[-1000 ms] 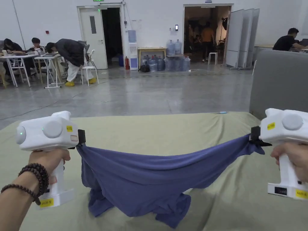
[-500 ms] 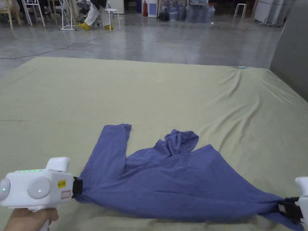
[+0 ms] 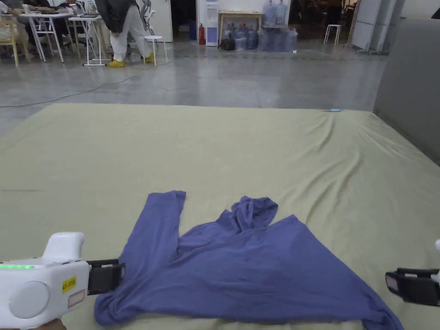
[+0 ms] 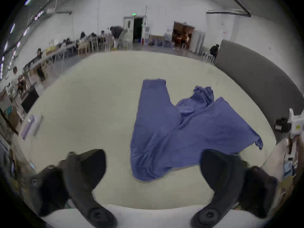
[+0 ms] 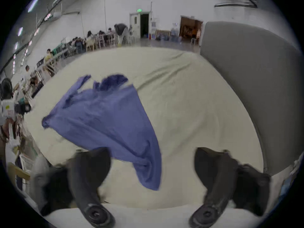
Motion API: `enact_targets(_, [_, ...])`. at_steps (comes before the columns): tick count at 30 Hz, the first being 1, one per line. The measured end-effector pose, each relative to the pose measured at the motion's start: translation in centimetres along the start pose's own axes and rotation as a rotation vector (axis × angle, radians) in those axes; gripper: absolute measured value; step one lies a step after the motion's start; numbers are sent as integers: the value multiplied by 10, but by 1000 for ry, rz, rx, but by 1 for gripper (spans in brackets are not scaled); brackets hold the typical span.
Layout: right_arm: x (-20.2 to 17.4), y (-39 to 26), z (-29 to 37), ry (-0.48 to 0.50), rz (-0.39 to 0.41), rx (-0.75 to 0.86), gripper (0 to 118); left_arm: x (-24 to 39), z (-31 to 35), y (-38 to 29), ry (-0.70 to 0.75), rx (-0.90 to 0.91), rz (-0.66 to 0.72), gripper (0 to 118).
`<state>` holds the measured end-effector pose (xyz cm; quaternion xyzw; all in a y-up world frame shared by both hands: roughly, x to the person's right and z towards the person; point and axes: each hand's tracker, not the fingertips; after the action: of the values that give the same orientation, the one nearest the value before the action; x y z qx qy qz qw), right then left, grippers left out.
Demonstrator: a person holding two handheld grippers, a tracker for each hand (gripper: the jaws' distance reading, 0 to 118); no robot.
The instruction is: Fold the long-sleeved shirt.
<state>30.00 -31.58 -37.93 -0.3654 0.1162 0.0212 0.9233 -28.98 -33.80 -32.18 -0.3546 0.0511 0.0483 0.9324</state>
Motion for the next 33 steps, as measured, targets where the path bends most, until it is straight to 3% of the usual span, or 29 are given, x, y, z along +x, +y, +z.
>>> enact_targets(1, [-5, 2, 2, 15, 2, 3, 85, 2, 3, 1, 4, 10, -1, 101])
enact_targets(2, [-10, 2, 0, 13, 0, -11, 32, 3, 1, 1, 9, 9, 3, 49])
enact_targets(3, [-20, -5, 3, 35, -8, -4, 0, 1, 2, 4, 9, 52, -9, 0])
enact_targets(5, [-34, -11, 3, 77, 29, -20, 0, -1, -1, 1, -29, -18, 24, 0])
enact_targets(9, [-50, -10, -5, 88, 62, -23, 0, -5, -28, -11, 39, -70, 52, 1])
enact_targets(10, [-53, -11, -6, 96, 65, -27, 0, -6, -41, -14, 64, -112, 45, 31])
enact_targets(11, [-52, -6, -9, 103, 66, -29, 0, -8, -54, -20, 96, -168, 46, 93])
enact_targets(12, [-54, -6, -10, 105, 70, -25, 0, -8, -64, -28, 108, -174, 51, 111])
enact_targets(19, [-57, 1, -25, 120, 107, -59, 0, -15, -114, -54, 167, -304, 133, 100])
enact_targets(21, [-58, 2, -35, 113, 118, -83, 0, -13, -121, -58, 140, -308, 151, 78])
enact_targets(24, [-58, 12, -57, 115, 122, -113, 0, -2, -119, -57, 151, -274, 96, 62])
enact_targets(25, [-59, 15, -65, 117, 124, -118, 0, 0, -118, -56, 123, -273, 57, 45])
enact_targets(26, [-60, 20, -75, 120, 128, -124, 0, 3, -115, -53, 96, -253, 50, 1])
enact_targets(28, [-63, 39, -97, 125, 138, -133, 0, 8, -112, -44, 149, -266, 45, 0])
enact_targets(30, [-65, 62, -120, 133, 154, -129, 0, 10, -106, -36, 47, -228, 64, 0])
enact_targets(33, [-68, 105, -167, 122, 167, -115, 0, 12, -98, -21, 48, -199, 57, 0])
